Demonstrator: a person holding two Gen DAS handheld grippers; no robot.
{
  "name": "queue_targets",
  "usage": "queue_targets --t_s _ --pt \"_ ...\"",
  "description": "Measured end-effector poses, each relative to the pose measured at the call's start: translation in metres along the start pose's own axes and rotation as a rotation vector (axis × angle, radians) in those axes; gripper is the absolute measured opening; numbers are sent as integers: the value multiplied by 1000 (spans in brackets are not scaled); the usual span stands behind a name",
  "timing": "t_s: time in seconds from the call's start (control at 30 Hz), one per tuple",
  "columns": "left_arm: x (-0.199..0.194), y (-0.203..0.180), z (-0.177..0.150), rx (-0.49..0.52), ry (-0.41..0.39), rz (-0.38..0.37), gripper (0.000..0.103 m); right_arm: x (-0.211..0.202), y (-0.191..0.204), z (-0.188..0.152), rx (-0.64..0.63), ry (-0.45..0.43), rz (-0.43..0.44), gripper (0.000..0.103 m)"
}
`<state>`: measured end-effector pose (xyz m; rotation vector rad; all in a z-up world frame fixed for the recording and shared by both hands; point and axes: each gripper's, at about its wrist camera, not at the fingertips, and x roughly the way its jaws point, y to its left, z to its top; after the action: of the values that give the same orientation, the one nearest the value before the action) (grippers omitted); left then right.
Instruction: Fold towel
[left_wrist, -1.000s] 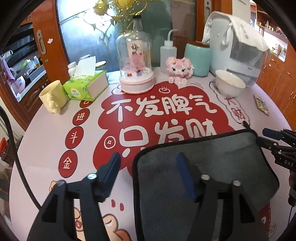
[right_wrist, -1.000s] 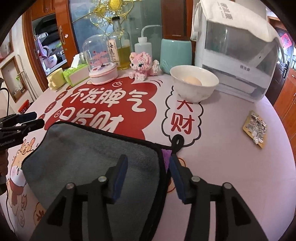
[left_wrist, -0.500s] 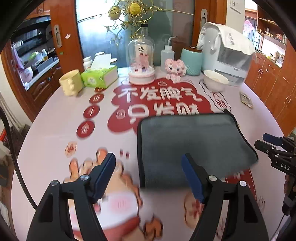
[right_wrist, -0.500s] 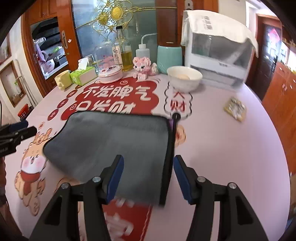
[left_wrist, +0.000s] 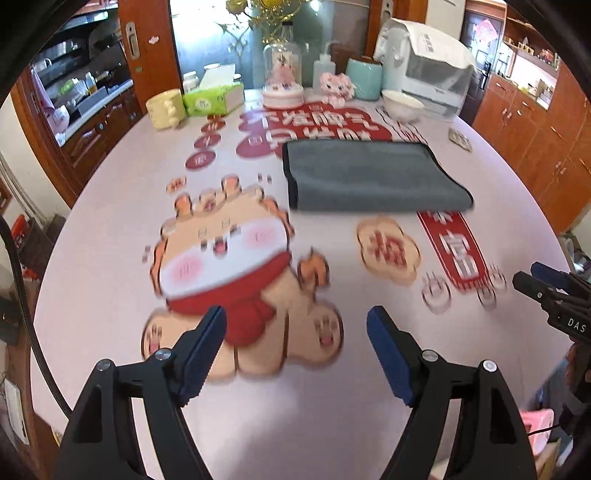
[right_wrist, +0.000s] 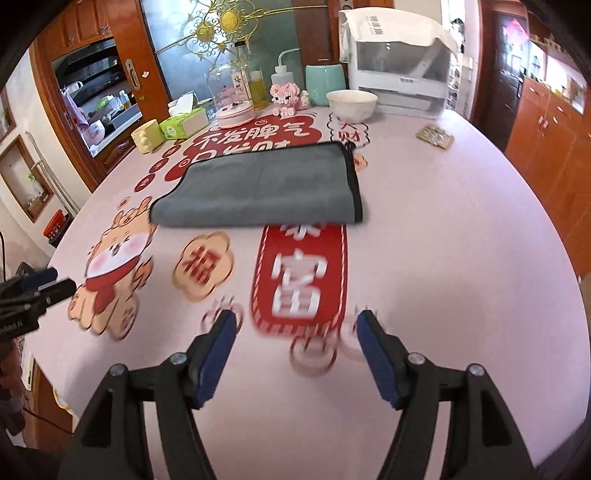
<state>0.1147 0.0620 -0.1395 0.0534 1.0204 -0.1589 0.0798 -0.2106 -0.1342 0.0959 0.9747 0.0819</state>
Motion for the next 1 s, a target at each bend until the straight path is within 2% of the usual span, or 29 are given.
queue_targets --t_s 0.2,0.3,0.37,0.47,0.67,0.73,0.83,1.0 --pt "-28 -9 -37 10 59 -38 77 -34 21 -33 27 48 -36 78" --pt "-44 -21 -45 39 66 -67 83 -52 25 -41 71 75 -33 84" --pt "-55 -29 -45 54 68 -75 83 -64 25 -42 91 83 -33 89" --pt "-70 -41 -40 70 64 -87 83 -85 26 -40 117 88 -21 91" --pt "-95 -65 -20 56 67 -86 83 -129 32 -24 76 72 27 95" --pt "-108 -73 -15 48 46 -87 83 -143 31 -20 76 60 46 95" --pt "-129 -83 -10 23 13 -41 83 -165 30 -15 78 37 56 97" --pt "-154 -94 -7 -35 -8 -23 83 -191 32 -15 85 8 93 98"
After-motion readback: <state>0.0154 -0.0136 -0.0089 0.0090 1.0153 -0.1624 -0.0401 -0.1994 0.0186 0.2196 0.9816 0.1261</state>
